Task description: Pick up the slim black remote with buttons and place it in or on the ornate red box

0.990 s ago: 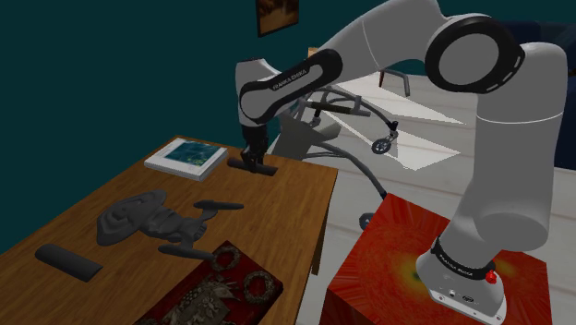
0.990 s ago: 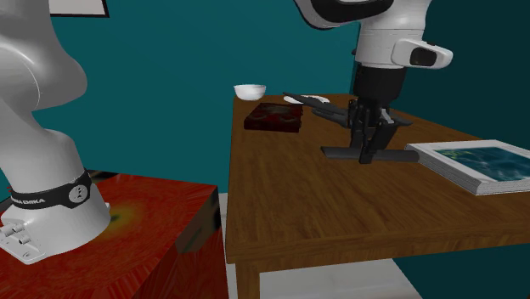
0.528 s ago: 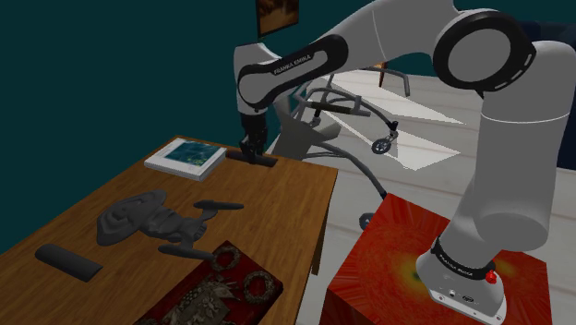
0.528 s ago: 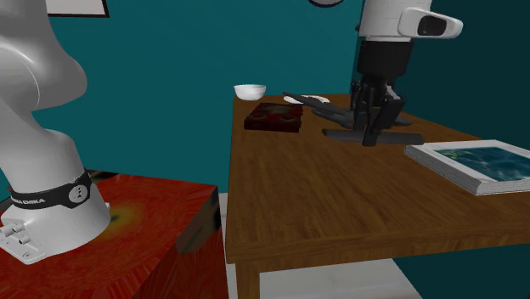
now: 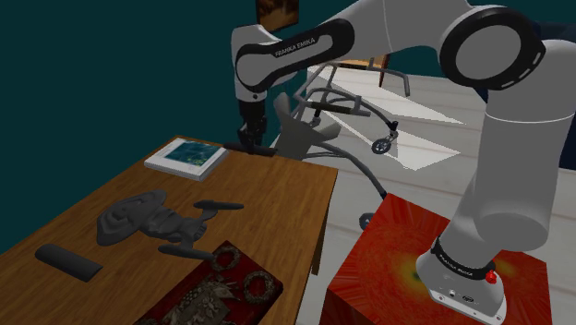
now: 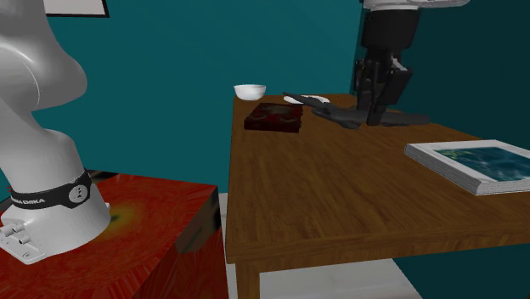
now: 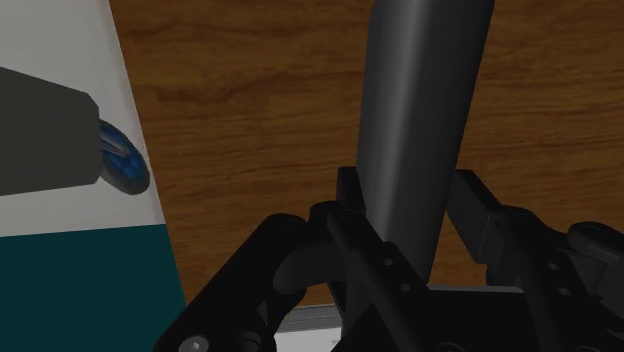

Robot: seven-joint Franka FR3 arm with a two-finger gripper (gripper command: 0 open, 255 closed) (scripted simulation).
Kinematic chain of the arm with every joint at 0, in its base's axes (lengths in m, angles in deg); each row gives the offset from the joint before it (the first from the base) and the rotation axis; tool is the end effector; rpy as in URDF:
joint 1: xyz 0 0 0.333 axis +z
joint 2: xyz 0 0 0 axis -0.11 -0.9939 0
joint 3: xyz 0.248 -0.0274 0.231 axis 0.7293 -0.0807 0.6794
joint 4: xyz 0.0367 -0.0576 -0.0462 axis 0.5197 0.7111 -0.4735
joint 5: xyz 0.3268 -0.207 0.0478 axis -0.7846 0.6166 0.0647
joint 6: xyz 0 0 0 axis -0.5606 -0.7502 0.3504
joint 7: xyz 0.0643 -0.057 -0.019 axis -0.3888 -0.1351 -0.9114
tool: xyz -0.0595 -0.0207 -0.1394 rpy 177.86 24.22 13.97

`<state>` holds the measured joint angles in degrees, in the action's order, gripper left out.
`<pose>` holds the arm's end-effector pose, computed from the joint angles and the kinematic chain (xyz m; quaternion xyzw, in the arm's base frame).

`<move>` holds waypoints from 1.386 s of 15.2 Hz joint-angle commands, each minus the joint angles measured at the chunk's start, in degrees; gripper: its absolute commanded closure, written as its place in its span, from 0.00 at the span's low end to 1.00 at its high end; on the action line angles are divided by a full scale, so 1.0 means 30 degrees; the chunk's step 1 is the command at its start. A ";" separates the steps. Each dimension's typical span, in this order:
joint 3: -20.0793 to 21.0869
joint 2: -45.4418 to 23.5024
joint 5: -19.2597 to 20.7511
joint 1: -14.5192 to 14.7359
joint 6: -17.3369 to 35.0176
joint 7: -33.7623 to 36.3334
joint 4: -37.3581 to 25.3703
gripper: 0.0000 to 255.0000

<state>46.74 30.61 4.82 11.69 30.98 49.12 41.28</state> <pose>0.6310 0.1333 0.4124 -0.9905 -0.1310 0.0101 0.0395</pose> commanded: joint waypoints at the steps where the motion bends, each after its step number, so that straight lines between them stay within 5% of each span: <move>1: 0.0135 0.0322 -0.0006 0.0220 -0.0007 0.0357 0.0292 1.00; 11: 0.1709 0.2386 -0.0045 0.2555 0.1333 0.4221 0.3405 1.00; 21: 0.3486 0.2749 0.0198 0.5046 0.2044 0.8561 0.4187 1.00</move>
<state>56.58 38.55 5.37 25.99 37.17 73.24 53.72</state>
